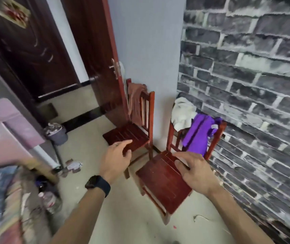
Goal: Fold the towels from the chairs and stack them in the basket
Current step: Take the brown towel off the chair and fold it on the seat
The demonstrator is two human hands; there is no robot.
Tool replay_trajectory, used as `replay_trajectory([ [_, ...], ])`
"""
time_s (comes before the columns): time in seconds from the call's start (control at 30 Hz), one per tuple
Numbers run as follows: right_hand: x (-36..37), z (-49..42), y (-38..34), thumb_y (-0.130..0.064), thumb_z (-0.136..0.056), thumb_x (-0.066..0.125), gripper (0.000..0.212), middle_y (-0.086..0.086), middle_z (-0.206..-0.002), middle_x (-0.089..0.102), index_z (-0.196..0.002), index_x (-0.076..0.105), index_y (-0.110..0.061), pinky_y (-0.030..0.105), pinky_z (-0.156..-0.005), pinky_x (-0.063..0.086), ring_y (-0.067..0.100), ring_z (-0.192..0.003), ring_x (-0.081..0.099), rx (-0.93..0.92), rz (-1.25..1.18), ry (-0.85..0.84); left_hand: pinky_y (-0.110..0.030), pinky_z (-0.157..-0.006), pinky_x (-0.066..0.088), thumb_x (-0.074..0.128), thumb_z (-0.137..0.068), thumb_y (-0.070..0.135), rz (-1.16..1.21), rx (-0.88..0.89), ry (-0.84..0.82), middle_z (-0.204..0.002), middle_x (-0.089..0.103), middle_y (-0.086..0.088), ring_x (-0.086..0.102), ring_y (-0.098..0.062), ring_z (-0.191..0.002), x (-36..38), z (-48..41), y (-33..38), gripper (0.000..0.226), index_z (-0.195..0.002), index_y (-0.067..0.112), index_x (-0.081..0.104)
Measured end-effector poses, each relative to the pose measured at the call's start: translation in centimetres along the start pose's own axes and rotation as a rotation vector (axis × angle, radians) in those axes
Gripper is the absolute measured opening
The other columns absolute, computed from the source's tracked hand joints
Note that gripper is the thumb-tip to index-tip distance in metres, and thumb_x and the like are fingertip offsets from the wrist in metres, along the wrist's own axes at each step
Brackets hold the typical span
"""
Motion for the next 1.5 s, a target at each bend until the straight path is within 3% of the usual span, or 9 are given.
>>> replay_trajectory([
  [0.2,1.9,-11.5,-1.8,-0.028,-0.095,0.063,0.026,-0.017,-0.106,0.066,-0.119,0.069,-0.036,0.032,-0.099,0.046,0.013,-0.101,0.058,-0.151,-0.078,-0.030,-0.038,-0.098,0.046,0.052,-0.097,0.033,-0.034,-0.116,0.155,-0.127,0.062,0.001,0.055,-0.023,-0.118,-4.0,-6.1,-3.8,0.042,-0.138,0.038,0.052],
  [0.27,2.3,-14.8,-2.8,-0.029,-0.095,0.061,0.026,-0.016,-0.112,0.067,-0.119,0.068,-0.037,0.023,-0.095,0.043,0.005,-0.094,0.054,-0.192,-0.099,-0.050,-0.037,-0.102,0.043,0.052,-0.097,0.035,-0.017,-0.150,0.182,-0.130,0.060,0.001,0.053,-0.023,-0.121,-4.9,-7.9,-4.6,0.042,-0.139,0.038,0.051],
  [0.37,3.2,-19.3,-4.4,-0.030,-0.097,0.060,0.026,-0.013,-0.117,0.067,-0.121,0.068,-0.036,0.004,-0.089,0.033,0.002,-0.102,0.052,-0.231,-0.121,-0.089,-0.037,-0.106,0.041,0.052,-0.097,0.034,-0.018,-0.154,0.219,-0.137,0.058,0.003,0.050,-0.021,-0.126,-6.3,-10.6,-5.9,0.042,-0.139,0.039,0.051],
  [0.57,7.4,-27.5,-7.2,-0.037,-0.101,0.053,0.028,-0.028,-0.123,0.058,-0.127,0.063,-0.039,0.023,-0.102,0.033,0.003,-0.125,0.048,-0.254,-0.120,-0.151,-0.039,-0.109,0.042,0.052,-0.096,0.032,-0.061,-0.181,0.229,-0.140,0.057,0.005,0.049,-0.020,-0.130,-8.1,-16.6,-10.5,0.043,-0.139,0.039,0.051],
  [0.77,14.3,-36.0,-10.2,-0.039,-0.101,0.052,0.029,-0.028,-0.124,0.054,-0.129,0.060,-0.042,0.005,-0.086,0.029,-0.005,-0.118,0.042,-0.214,-0.097,-0.143,-0.036,-0.106,0.041,0.050,-0.097,0.032,-0.099,-0.188,0.169,-0.141,0.055,0.004,0.049,-0.020,-0.128,-9.7,-23.9,-17.4,0.046,-0.142,0.042,0.046],
  [0.97,20.5,-43.6,-12.5,-0.039,-0.101,0.054,0.029,-0.021,-0.128,0.063,-0.128,0.061,-0.041,0.027,-0.099,0.041,0.008,-0.122,0.055,-0.106,-0.077,-0.106,-0.039,-0.104,0.045,0.048,-0.098,0.027,-0.143,-0.087,0.052,-0.139,0.057,0.004,0.051,-0.020,-0.127,-12.4,-32.5,-24.5,0.048,-0.144,0.037,0.045],
  [1.23,24.3,-51.1,-12.5,-0.038,-0.100,0.056,0.027,-0.015,-0.117,0.066,-0.126,0.062,-0.039,0.021,-0.082,0.041,0.006,-0.104,0.058,0.081,-0.062,-0.049,-0.040,-0.101,0.046,0.049,-0.097,0.031,-0.107,0.014,-0.128,-0.138,0.055,0.005,0.053,-0.020,-0.123,-10.6,-46.0,-29.2,0.048,-0.144,0.040,0.043],
  [1.4,26.2,-56.8,-9.8,-0.039,-0.099,0.053,0.030,-0.016,-0.119,0.065,-0.128,0.059,-0.039,0.033,-0.089,0.050,0.011,-0.102,0.059,0.170,0.001,-0.028,-0.041,-0.102,0.049,0.049,-0.098,0.033,-0.039,0.102,-0.234,-0.142,0.050,0.008,0.047,-0.015,-0.131,-7.0,-55.2,-28.4,0.046,-0.143,0.041,0.044],
  [1.5,27.1,-60.6,-7.7,-0.038,-0.100,0.052,0.029,-0.015,-0.121,0.064,-0.128,0.060,-0.037,0.025,-0.082,0.045,0.008,-0.091,0.061,0.231,-0.015,-0.014,-0.038,-0.101,0.049,0.050,-0.097,0.032,-0.020,0.165,-0.237,-0.139,0.053,0.010,0.049,-0.013,-0.130,-5.3,-60.6,-27.1,0.044,-0.139,0.040,0.049],
])
Point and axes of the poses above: each hand's wrist, its own z-axis away from the middle knuckle, its own x-axis out of the palm, y = z × x, the point moved 8 cm from there along -z, towards the middle knuckle
